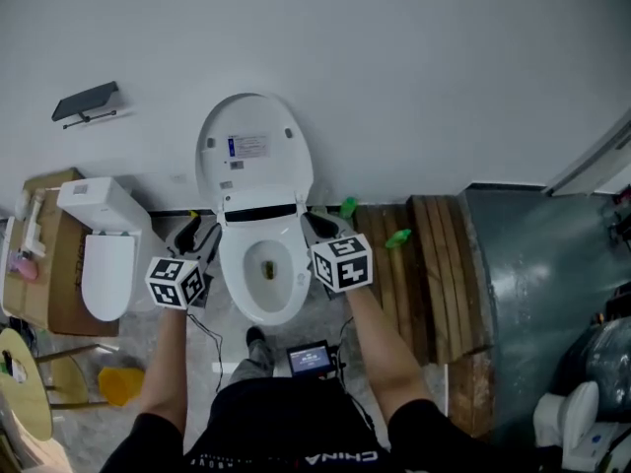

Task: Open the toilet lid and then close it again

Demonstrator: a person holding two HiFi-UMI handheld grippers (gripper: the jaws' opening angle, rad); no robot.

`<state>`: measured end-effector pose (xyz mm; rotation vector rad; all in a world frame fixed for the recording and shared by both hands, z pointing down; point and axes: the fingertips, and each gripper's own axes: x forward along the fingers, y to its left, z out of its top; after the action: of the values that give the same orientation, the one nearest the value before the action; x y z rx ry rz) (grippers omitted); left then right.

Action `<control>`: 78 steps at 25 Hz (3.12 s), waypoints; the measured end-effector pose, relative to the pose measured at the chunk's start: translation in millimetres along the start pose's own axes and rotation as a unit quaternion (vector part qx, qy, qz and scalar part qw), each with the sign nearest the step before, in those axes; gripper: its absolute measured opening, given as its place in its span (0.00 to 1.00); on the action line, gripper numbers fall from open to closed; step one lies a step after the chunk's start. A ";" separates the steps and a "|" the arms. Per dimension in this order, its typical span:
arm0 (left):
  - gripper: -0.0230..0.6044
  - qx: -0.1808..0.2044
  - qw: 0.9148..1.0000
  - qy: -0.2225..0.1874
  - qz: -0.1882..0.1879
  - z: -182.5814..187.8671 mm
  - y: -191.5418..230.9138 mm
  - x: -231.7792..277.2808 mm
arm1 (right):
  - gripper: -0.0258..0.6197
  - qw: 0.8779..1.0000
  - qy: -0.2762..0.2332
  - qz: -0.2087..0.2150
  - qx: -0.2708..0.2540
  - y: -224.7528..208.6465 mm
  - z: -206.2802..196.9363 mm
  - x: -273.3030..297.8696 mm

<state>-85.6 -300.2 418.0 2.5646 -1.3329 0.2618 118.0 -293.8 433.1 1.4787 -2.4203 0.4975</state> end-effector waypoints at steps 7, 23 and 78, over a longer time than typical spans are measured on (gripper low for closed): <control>0.35 0.015 1.000 0.012 -0.018 24.3 67.0 36.4 | 0.07 1.000 0.015 -0.008 -0.002 15.9 31.3 67.6; 0.38 0.003 0.999 0.048 -0.022 50.0 142.2 134.9 | 0.26 0.997 0.042 -0.009 -0.068 -31.2 79.4 164.4; 0.22 0.091 0.990 0.103 -0.016 74.6 176.7 243.9 | 0.20 0.984 0.081 -0.041 -0.153 -113.5 127.8 283.7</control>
<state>-88.7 -610.1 434.2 2.6145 -1.2431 0.6511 86.9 -623.4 445.7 1.3426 -2.1827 0.2059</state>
